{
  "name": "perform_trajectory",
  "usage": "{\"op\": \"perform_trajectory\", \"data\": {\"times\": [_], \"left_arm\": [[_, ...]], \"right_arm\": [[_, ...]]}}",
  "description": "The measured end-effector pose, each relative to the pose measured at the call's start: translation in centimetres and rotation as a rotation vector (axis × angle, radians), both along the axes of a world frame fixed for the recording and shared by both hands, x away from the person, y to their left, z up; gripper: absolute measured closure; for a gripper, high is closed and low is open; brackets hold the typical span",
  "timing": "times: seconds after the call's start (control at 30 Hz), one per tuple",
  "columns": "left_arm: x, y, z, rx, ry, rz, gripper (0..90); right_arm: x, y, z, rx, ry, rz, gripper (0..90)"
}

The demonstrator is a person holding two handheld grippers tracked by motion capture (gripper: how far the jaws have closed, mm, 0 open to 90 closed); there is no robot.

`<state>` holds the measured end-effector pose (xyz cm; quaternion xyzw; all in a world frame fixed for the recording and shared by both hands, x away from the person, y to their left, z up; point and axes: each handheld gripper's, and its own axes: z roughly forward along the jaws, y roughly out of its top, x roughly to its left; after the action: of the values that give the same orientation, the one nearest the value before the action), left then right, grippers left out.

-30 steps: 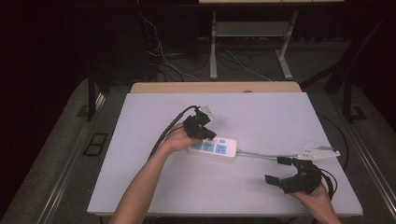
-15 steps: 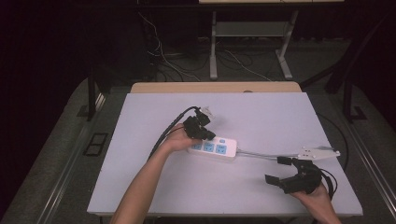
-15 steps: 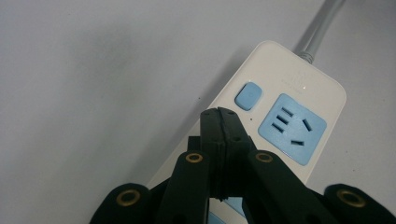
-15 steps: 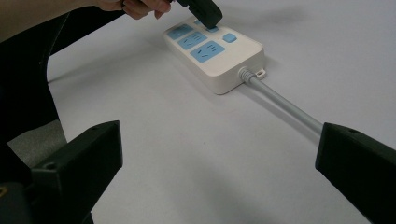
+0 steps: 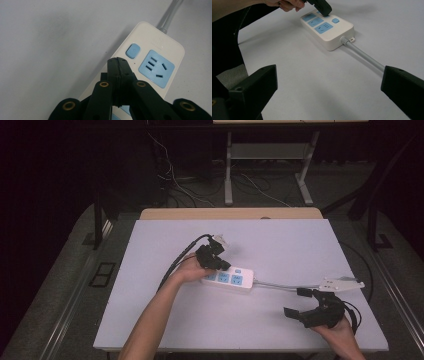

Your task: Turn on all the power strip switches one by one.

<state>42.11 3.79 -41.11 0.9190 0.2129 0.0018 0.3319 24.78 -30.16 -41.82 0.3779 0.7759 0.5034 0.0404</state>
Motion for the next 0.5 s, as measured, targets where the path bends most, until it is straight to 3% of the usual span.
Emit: {"op": "perform_trajectory", "data": {"times": [0.27,0.5], "left_arm": [[0.41,0.34,-0.26,-0.031,0.045,0.014,89.7],[0.41,0.42,-0.36,-0.039,0.05,0.021,89.8]], "right_arm": [[-0.05,-0.21,0.07,0.005,-0.003,-0.003,0.5],[-0.12,-0.32,0.13,0.006,-0.007,-0.004,0.5]]}}
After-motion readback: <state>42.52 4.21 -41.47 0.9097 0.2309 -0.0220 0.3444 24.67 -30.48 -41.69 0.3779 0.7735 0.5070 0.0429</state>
